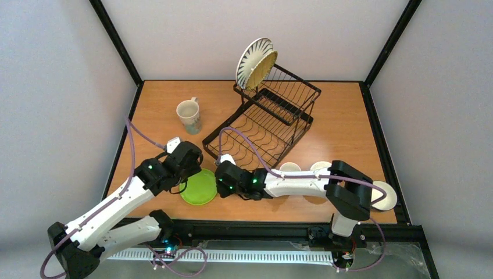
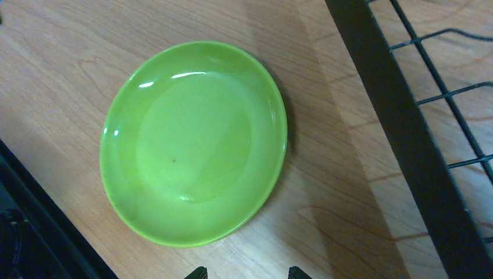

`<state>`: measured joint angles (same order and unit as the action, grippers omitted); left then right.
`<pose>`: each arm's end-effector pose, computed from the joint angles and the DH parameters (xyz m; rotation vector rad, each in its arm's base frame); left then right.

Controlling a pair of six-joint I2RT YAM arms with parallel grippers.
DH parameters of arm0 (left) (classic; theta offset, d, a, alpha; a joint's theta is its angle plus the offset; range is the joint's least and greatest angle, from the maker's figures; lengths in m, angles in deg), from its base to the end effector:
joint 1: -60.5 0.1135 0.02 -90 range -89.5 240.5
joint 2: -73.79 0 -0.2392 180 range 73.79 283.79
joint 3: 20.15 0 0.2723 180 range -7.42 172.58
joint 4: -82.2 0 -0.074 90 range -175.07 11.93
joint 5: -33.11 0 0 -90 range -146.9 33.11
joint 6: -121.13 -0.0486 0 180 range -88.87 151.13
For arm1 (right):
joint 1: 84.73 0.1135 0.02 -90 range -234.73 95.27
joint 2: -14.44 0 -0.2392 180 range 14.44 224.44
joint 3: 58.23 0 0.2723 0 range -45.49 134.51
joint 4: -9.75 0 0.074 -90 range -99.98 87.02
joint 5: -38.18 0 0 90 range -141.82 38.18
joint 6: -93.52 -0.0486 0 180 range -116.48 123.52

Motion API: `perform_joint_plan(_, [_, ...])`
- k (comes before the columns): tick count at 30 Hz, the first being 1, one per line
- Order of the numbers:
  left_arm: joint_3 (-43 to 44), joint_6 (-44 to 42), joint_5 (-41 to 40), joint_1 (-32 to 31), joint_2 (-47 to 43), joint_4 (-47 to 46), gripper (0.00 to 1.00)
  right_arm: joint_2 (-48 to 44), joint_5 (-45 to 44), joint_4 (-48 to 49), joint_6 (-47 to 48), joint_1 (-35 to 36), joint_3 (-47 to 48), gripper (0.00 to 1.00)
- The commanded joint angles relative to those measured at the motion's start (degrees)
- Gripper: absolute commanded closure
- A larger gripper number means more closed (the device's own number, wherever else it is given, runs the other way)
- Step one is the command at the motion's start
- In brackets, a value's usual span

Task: Load the mixed dishes into the dish rack
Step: Grab the plate at the center of the board.

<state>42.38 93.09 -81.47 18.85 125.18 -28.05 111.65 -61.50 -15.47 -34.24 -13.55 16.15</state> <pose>0.1625 -0.1175 0.2521 -0.5836 2.4016 -0.2125 0.1311 0.3594 0.1545 -0.6425 2.4232 0.6584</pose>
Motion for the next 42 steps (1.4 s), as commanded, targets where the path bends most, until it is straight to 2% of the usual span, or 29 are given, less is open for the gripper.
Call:
perform_joint_plan(1, [-2.9,4.4,2.3,-0.5,-2.6,-2.7,0.19,2.8,-0.7,2.9,-3.1,0.5,-0.5,0.2])
perform_joint_plan(10, [-8.0,8.1,4.0,-0.5,-9.0,-5.3,0.2,6.0,-1.5,7.4,-8.6,0.2,-1.2,0.16])
perform_joint_plan(17, [-10.0,8.4,5.7,-0.6,-10.0,-7.0,0.2,6.9,-1.8,10.8,-13.7,-0.7,-2.0,0.16])
perform_joint_plan(29, [-11.5,8.8,6.2,-0.6,-13.1,-7.6,0.2,10.3,-3.5,11.8,-19.3,-1.5,-2.0,0.18])
perform_joint_plan(36, [-13.3,9.2,6.8,-0.6,-14.2,-8.4,0.2,13.0,-1.6,16.5,-21.9,-2.1,-2.0,0.18])
perform_joint_plan(42, [-13.4,9.0,6.5,-0.6,-14.9,-8.3,0.2,14.9,-0.8,17.3,-23.8,-2.1,-1.4,0.22])
